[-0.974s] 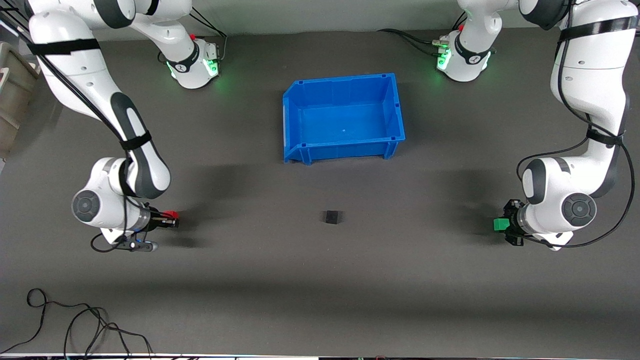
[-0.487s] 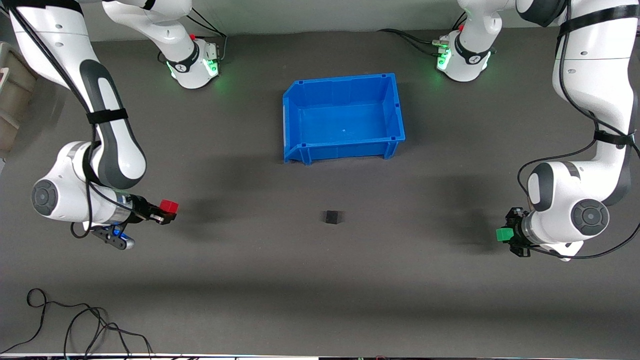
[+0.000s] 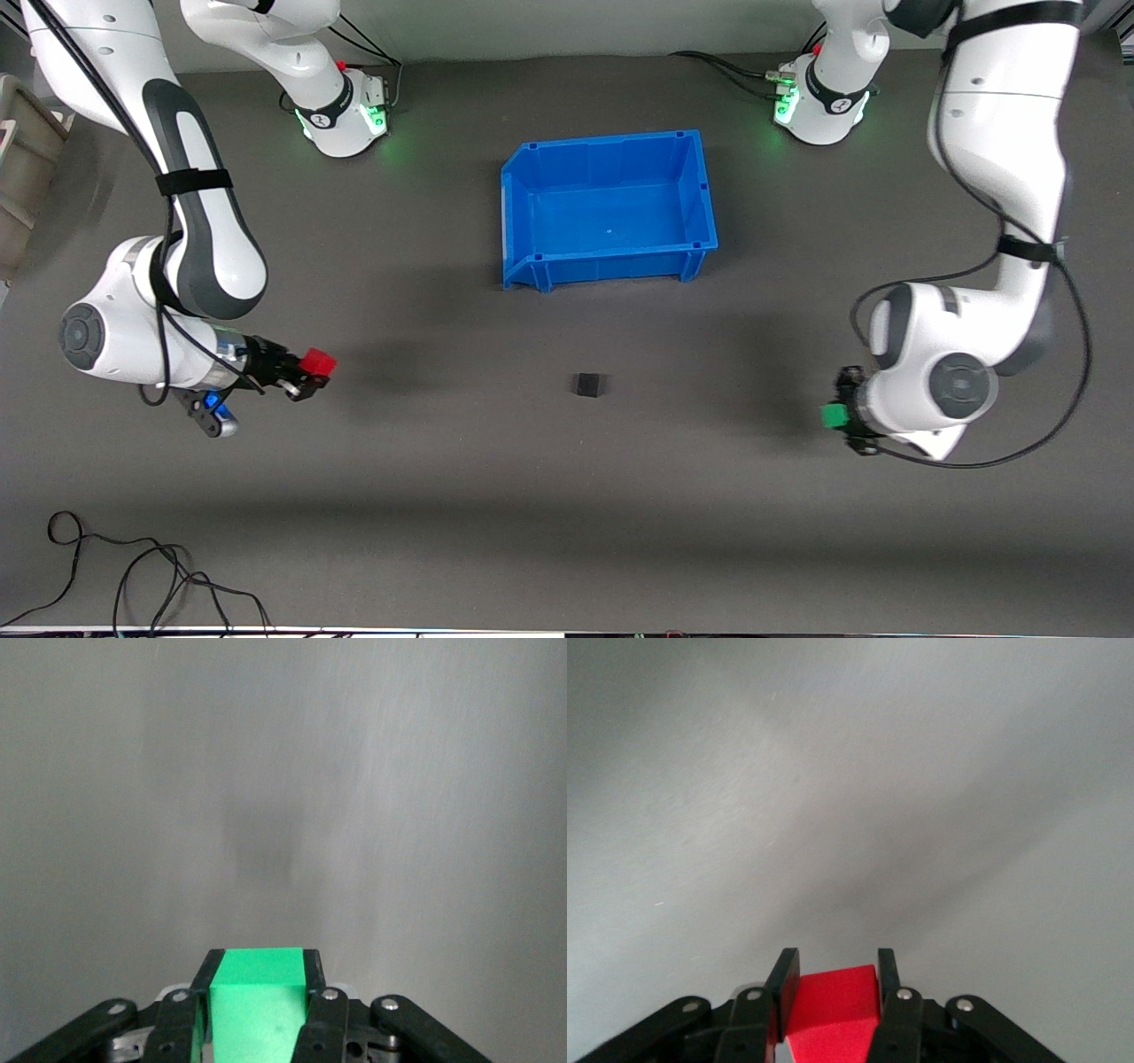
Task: Attach green and red cubes to black cube
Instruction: 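Carry the red cube and the green cube toward the black cube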
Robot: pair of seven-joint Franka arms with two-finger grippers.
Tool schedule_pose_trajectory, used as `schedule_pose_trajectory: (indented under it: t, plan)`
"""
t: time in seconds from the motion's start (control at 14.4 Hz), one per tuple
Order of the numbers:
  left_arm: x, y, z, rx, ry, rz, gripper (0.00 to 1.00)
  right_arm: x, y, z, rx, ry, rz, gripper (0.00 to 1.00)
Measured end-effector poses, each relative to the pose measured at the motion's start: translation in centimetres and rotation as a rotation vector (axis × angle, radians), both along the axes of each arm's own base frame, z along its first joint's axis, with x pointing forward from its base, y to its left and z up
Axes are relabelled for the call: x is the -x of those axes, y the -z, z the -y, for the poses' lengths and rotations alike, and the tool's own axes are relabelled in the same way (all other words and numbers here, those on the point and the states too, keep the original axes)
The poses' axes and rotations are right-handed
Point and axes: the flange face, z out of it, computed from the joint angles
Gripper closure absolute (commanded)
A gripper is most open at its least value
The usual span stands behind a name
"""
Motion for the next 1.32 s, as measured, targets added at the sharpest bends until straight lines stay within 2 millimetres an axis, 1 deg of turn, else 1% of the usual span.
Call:
schedule_pose_trajectory:
  t: [0.14,0.28,0.35,0.49,0.56,0.63,0.7,0.9,1.04,1.18,1.32]
  plan:
    - [1.0,-0.7,5.8,0.017,0.004,0.000,1.00,0.2,-0.1,-3.2,-0.009,0.099,-0.036,1.00]
    - [2.8,-0.1,11.5,0.035,0.035,-0.010,1.00,0.1,-0.3,-7.4,0.013,0.216,-0.073,1.00]
    - [3.9,0.7,14.2,0.042,0.068,-0.017,1.00,-0.1,-0.2,-9.6,0.026,0.273,-0.089,1.00]
    - [6.2,3.1,19.4,0.047,0.136,-0.028,1.00,-0.6,0.7,-13.8,0.052,0.368,-0.120,1.00]
    - [7.0,4.1,21.3,0.050,0.154,-0.026,1.00,-0.8,1.4,-15.6,0.066,0.406,-0.135,1.00]
    - [7.3,4.9,22.5,0.051,0.163,-0.027,1.00,-1.0,2.2,-17.0,0.080,0.441,-0.148,1.00]
    - [7.2,5.3,22.9,0.056,0.160,-0.028,1.00,-1.2,2.9,-18.3,0.097,0.479,-0.156,1.00]
    - [6.3,5.9,23.3,0.087,0.102,-0.002,1.00,-1.7,4.7,-22.0,0.163,0.580,-0.160,1.00]
    - [5.9,6.2,23.8,0.104,0.075,0.018,1.00,-1.7,6.1,-25.2,0.182,0.643,-0.169,1.00]
    - [6.2,6.9,25.3,0.114,0.053,0.014,1.00,-1.7,7.5,-27.3,0.197,0.706,-0.182,1.00]
    - [6.9,7.7,27.4,0.120,0.046,0.013,1.00,-1.8,8.5,-29.5,0.200,0.750,-0.186,1.00]
